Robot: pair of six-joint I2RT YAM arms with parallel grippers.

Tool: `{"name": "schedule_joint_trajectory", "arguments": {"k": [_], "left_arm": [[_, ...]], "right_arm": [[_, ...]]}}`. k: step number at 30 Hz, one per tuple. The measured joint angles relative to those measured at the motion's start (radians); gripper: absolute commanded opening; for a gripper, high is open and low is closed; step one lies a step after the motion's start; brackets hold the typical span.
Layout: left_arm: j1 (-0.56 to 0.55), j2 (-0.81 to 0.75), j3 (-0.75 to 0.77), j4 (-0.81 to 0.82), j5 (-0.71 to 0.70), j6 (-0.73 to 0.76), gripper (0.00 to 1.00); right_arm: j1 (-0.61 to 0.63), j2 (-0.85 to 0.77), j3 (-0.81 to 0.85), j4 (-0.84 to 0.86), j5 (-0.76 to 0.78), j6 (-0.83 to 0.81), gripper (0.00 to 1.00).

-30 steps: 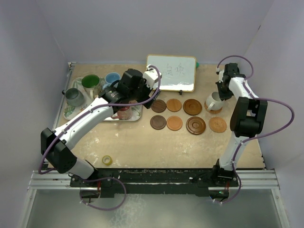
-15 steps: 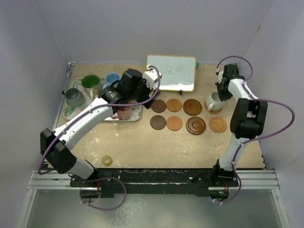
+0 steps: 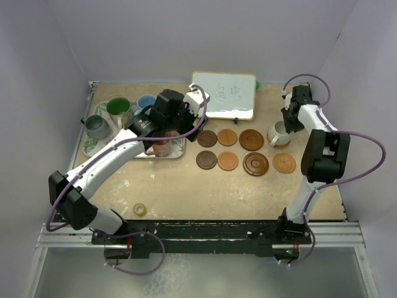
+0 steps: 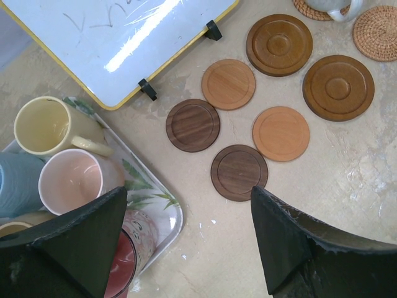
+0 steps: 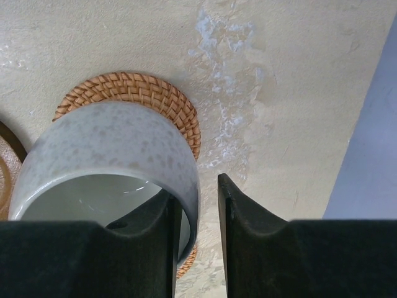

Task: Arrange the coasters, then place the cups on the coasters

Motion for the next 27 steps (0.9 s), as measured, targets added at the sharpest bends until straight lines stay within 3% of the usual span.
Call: {"name": "schedule_joint_trajectory", "arguments": {"k": [6,16,21,27], "left_arm": [[0.000,-0.012,-0.016,-0.002,0.000,0.000,0.78],[0.030,-0.046,-0.029,-0.010,-0.001,0.001,0.78],[0.114,-0.058,-0.030,-0.023,0.005,0.018,0.78],[0.292,-0.064,-0.032,-0.026,0.062,0.029,0.80]], "right_arm": [[-0.002,-0.024,0.000,-0.001,0.000,0.004,0.37],[-0.003,-0.111,0.035,-0.058,-0.050,0.034,0.56],[-0.003,-0.245,0.041,-0.080,-0.144,0.066,0.65],[-0.001,-0.412,0.040,-0.115,-0.275,0.091,0.67]]}}
